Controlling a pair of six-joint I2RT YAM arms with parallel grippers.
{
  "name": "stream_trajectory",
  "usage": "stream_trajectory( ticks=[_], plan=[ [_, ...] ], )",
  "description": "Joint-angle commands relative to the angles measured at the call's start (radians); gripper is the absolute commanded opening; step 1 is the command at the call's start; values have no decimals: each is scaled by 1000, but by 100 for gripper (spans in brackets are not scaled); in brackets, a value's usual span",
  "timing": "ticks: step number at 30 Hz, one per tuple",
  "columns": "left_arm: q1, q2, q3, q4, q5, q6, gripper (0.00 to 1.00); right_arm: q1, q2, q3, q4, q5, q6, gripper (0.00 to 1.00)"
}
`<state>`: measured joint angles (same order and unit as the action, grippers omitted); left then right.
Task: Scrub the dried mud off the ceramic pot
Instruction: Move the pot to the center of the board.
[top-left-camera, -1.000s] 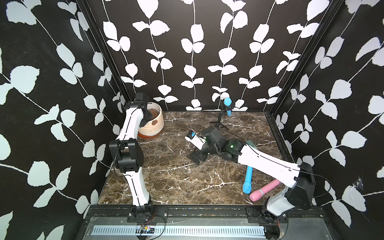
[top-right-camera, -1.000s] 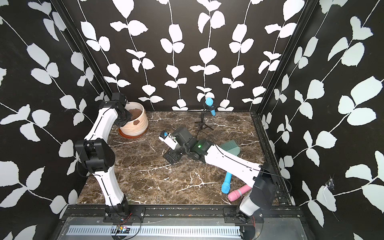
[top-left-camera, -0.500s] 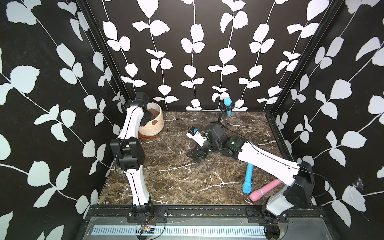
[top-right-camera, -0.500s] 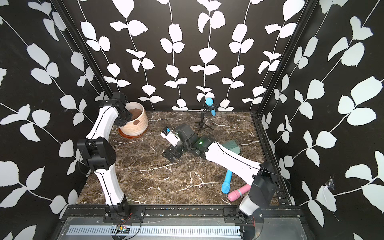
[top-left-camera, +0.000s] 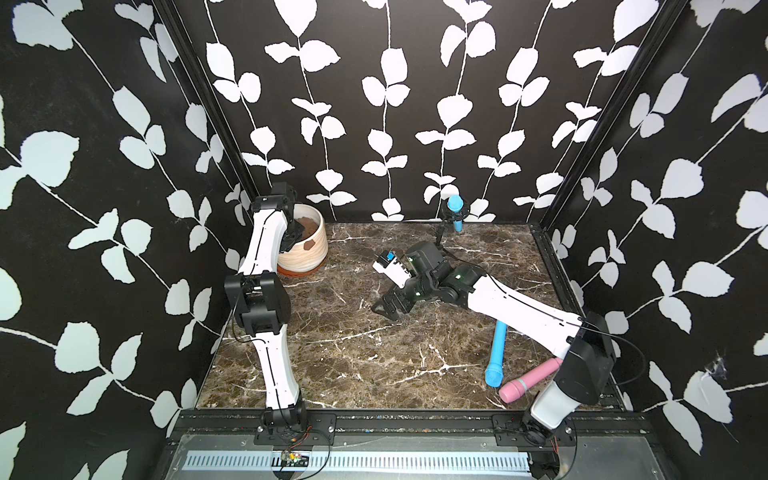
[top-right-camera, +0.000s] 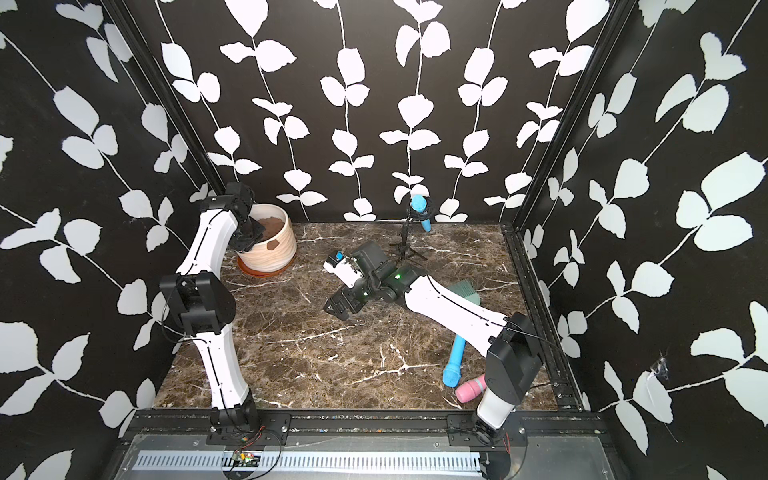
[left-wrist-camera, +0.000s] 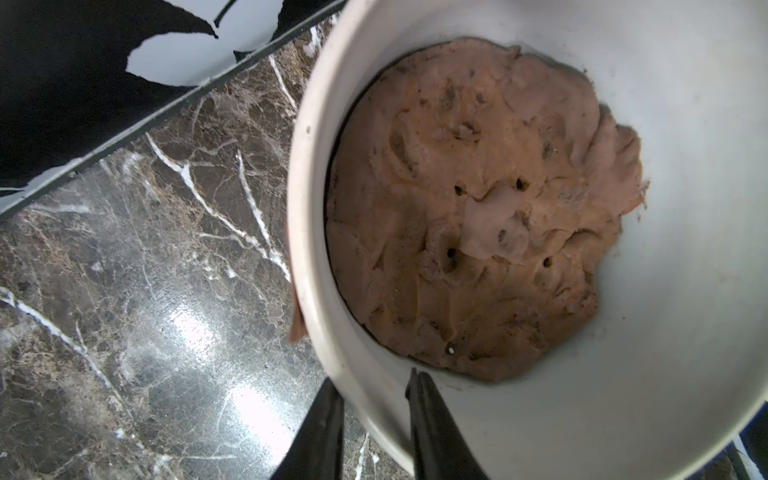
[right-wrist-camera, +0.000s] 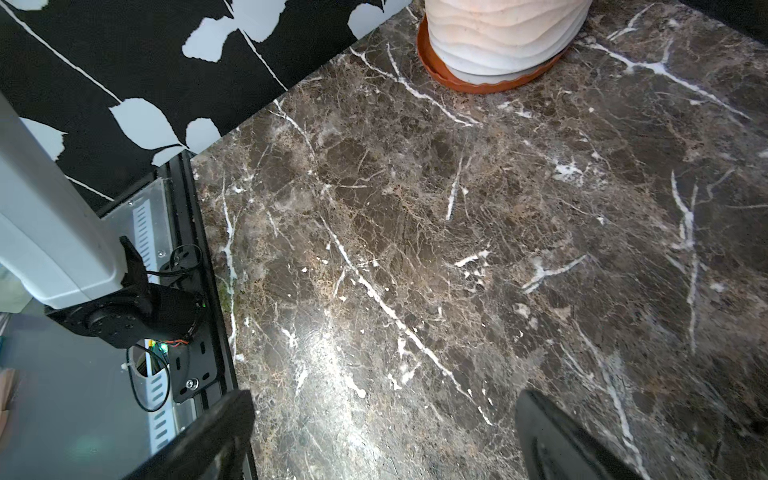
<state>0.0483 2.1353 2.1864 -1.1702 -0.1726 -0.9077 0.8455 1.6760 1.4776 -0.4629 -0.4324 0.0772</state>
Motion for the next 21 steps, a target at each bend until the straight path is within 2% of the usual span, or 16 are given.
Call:
stream_trajectory(
  ticks=[1, 5, 11, 17, 21],
  plan=[
    [7, 95, -26, -91, 90, 36, 29, -19, 20, 51, -8, -71, -1, 100],
    [9, 103, -27, -94, 70, 44, 31, -31, 50, 78, -27, -109, -1, 100],
    [27, 131, -24, -101, 101, 48, 32, -41, 90, 107, -39, -166, 15, 100],
    [31, 134, -23, -106, 85, 63, 18, -48, 114, 127, -38, -198, 32, 100],
    [32, 137, -27, -122, 87, 86, 16, -51, 128, 146, -40, -215, 46, 100]
  ],
)
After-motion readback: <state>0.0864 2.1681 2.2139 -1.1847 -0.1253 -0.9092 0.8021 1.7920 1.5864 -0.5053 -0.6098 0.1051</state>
